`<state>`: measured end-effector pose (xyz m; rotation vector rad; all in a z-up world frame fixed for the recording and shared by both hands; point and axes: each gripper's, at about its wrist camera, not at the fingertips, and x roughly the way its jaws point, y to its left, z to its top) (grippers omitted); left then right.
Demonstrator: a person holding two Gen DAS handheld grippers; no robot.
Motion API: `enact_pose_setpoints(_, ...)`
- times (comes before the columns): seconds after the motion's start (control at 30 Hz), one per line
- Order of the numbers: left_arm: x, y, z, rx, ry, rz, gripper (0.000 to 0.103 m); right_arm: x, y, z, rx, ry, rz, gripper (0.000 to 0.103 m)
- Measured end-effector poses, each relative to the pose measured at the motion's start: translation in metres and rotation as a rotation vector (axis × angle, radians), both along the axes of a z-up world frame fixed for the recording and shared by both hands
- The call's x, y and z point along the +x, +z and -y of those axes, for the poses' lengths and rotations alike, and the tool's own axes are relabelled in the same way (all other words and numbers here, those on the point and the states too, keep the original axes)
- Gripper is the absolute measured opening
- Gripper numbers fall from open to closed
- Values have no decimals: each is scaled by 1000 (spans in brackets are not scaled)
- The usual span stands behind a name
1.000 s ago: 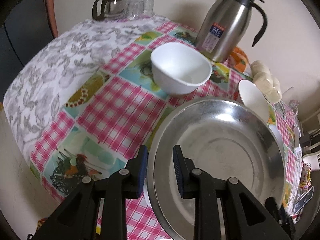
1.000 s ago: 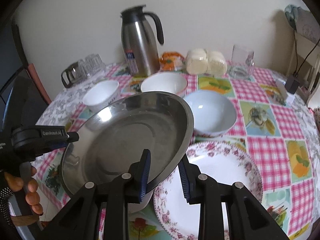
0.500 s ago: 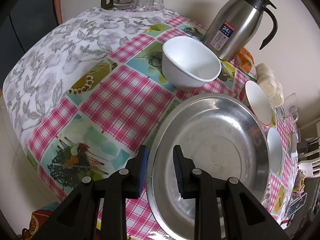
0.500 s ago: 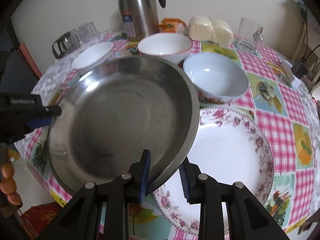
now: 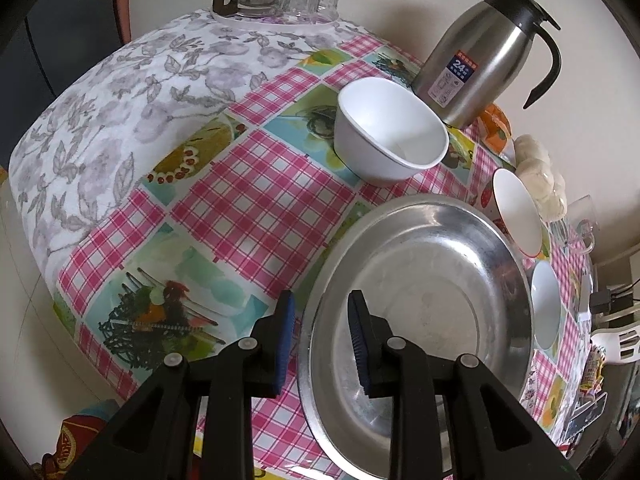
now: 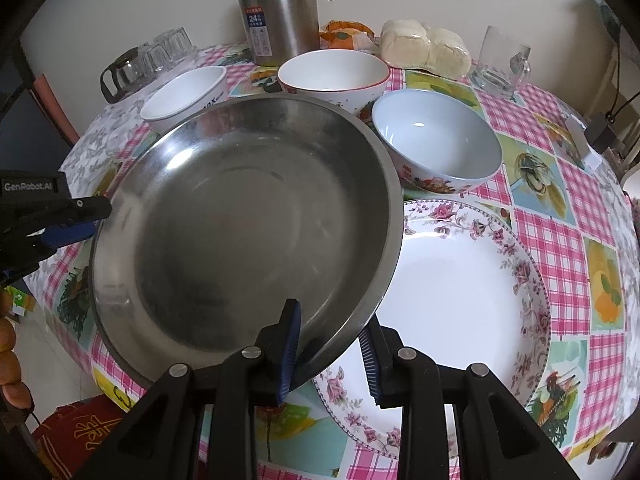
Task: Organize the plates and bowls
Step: 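Carry the steel basin with the left tool over the white square plate, then lower the steel basin flat onto the square plate and open the left tool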
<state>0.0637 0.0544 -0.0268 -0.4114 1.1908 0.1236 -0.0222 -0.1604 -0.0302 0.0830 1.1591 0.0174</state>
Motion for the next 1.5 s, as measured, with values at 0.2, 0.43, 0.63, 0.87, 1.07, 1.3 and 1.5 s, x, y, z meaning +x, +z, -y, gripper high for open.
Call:
enact_pose_setpoints(0.2, -1, 2, -2, -1, 11, 0, 36, -3, 8, 1, -9, -13, 9, 50)
enact_pose_setpoints(0.43, -3, 11, 0, 47, -3, 21, 57, -7, 23, 10, -11, -77, 64, 70)
enact_pose_setpoints(0.63, -2, 15, 7, 85, -41, 38, 72, -10, 38, 25, -12, -146, 137, 82)
enact_pose_setpoints(0.87, -2, 22, 18, 131, -95, 83, 86, -11, 52, 32, -16, -184, 212, 95)
enact_pose_setpoints(1.07, -2, 28, 36, 171, -151, 135, 95, -16, 60, 40, -23, -214, 258, 103)
enact_pose_setpoints(1.3, -4, 33, 54, 193, -197, 184, 98, -21, 67, 58, -38, -262, 295, 103)
enact_pose_setpoints(1.5, -9, 47, 72, 176, -238, 286, 101, -27, 71, 75, -55, -299, 315, 103)
